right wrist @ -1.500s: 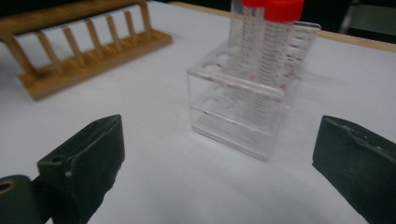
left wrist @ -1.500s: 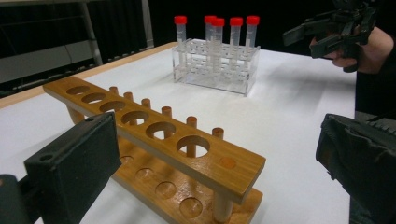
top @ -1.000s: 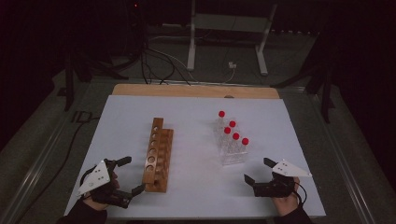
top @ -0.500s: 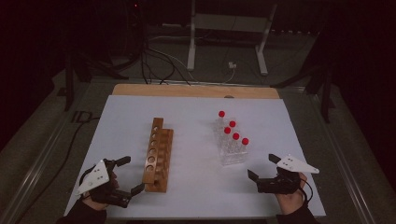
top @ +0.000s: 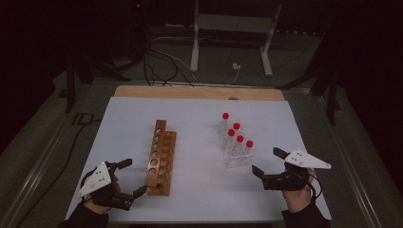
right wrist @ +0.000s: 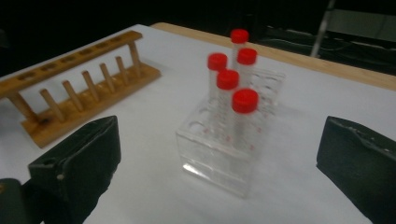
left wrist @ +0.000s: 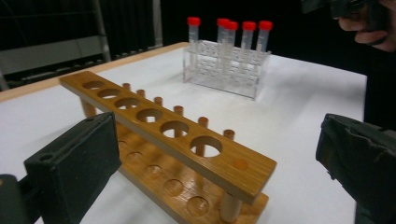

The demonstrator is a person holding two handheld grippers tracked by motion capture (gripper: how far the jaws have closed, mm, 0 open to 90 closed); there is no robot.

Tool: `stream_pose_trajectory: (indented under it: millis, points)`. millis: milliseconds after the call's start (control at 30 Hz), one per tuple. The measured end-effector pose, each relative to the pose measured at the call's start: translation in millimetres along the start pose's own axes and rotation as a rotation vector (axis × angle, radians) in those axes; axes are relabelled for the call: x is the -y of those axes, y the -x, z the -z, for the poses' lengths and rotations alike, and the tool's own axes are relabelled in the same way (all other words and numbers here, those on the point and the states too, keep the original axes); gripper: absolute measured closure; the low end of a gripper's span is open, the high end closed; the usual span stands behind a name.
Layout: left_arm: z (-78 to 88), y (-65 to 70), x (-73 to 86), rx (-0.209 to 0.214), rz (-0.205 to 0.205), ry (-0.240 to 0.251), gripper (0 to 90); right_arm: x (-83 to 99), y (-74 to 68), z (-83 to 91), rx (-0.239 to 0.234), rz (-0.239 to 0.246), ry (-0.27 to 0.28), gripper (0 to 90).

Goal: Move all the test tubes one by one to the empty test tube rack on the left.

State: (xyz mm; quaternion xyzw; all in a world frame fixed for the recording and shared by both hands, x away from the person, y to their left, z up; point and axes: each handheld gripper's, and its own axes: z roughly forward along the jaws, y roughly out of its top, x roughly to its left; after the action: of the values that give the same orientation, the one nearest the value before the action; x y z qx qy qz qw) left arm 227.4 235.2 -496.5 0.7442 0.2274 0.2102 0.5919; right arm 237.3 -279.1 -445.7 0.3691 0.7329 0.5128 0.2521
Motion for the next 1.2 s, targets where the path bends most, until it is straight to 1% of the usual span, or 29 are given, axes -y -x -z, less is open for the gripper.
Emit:
stream_pose_trajectory:
  millis: [100,133,167,200,233,333,433,467,533,700,733,767,800,833,867,900,933,967,1000,1033,1067,1100,1133,1167,1200]
  points:
    - [0.5,0.4,0.0,0.007,-0.001,0.003,0.4,-8.0,-1.5,-5.8,-0.018,0.010,0.003,0.0]
    - [0.6,0.7,0.1,0.010,-0.003,0.004,0.4,-8.0,-1.5,-5.8,-0.018,0.010,0.003,0.0]
    - [0.6,1.0,0.2,0.006,-0.007,0.005,0.4,-11.7,-2.6,-9.9,-0.026,0.013,0.002,0.0]
    - [0.6,1.1,0.2,0.007,-0.008,0.006,0.4,-11.7,-2.6,-9.9,-0.026,0.013,0.002,0.0]
    - [0.6,1.1,0.2,0.011,-0.006,0.008,0.4,-14.7,-2.7,-14.1,-0.037,0.015,0.002,0.0]
    - [1.3,1.2,0.1,0.012,-0.006,0.011,0.4,-17.9,-1.9,-20.9,-0.043,0.009,-0.002,0.0]
    - [2.2,1.3,-0.3,0.012,-0.004,0.017,0.4,-18.8,-1.0,-25.7,-0.037,0.006,-0.010,0.0]
    - [2.4,1.4,-0.3,0.011,-0.002,0.020,0.4,-18.6,0.6,-30.7,-0.034,-0.004,-0.022,0.0]
    - [2.6,1.4,-0.3,0.011,-0.005,0.019,0.4,-18.1,1.5,-33.0,-0.033,-0.008,-0.028,0.0]
    - [2.7,1.5,-0.4,0.010,-0.006,0.022,0.4,-13.9,5.9,-42.7,-0.010,-0.016,-0.059,0.0]
    - [2.8,1.5,-0.4,0.010,-0.006,0.023,0.4,-11.9,6.8,-47.1,0.011,-0.018,-0.084,0.0]
    - [2.8,1.5,-0.4,0.008,-0.008,0.023,0.4,-11.9,6.8,-47.1,0.011,-0.018,-0.084,0.0]
    - [2.9,1.5,-0.5,0.008,-0.008,0.023,0.4,-9.1,8.0,-50.7,0.018,-0.028,-0.102,0.0]
    - [2.9,1.5,-0.5,0.008,-0.008,0.024,0.4,-7.6,8.7,-52.6,0.020,-0.033,-0.117,1.0]
    - [3.0,1.5,-0.5,0.009,-0.007,0.025,0.4,-5.9,9.2,-53.7,0.033,-0.028,-0.118,6.5]
    - [3.1,1.5,-0.6,0.009,-0.007,0.025,0.4,-5.9,9.2,-53.7,0.033,-0.028,-0.118,6.5]
    - [3.1,1.4,-0.5,0.009,-0.007,0.025,0.4,-4.6,9.7,-54.7,0.044,-0.036,-0.118,8.0]
    - [3.1,1.4,-0.5,0.009,-0.006,0.025,0.4,-3.6,10.6,-56.1,0.045,-0.038,-0.127,8.1]
    - [3.0,1.4,-0.4,0.009,-0.005,0.024,0.4,-2.9,11.0,-57.3,0.053,-0.036,-0.138,10.6]
    - [2.9,1.3,-0.3,0.010,-0.005,0.024,0.4,-1.2,11.7,-59.3,0.060,-0.036,-0.147,15.5]
    - [2.9,1.4,-0.3,0.010,-0.005,0.024,0.4,-1.2,11.7,-59.3,0.060,-0.036,-0.147,15.5]
    - [2.9,1.5,-0.3,0.010,-0.006,0.023,0.4,0.2,11.8,-61.9,0.069,-0.033,-0.170,19.6]
    - [2.9,1.5,-0.3,0.011,-0.005,0.024,0.4,0.8,11.8,-62.6,0.079,-0.031,-0.171,23.6]
    - [3.0,1.5,-0.3,0.010,-0.005,0.025,0.4,0.8,11.8,-62.6,0.079,-0.031,-0.171,23.6]
    - [3.0,1.5,-0.4,0.010,-0.005,0.024,0.4,1.1,12.2,-63.4,0.077,-0.034,-0.177,25.5]
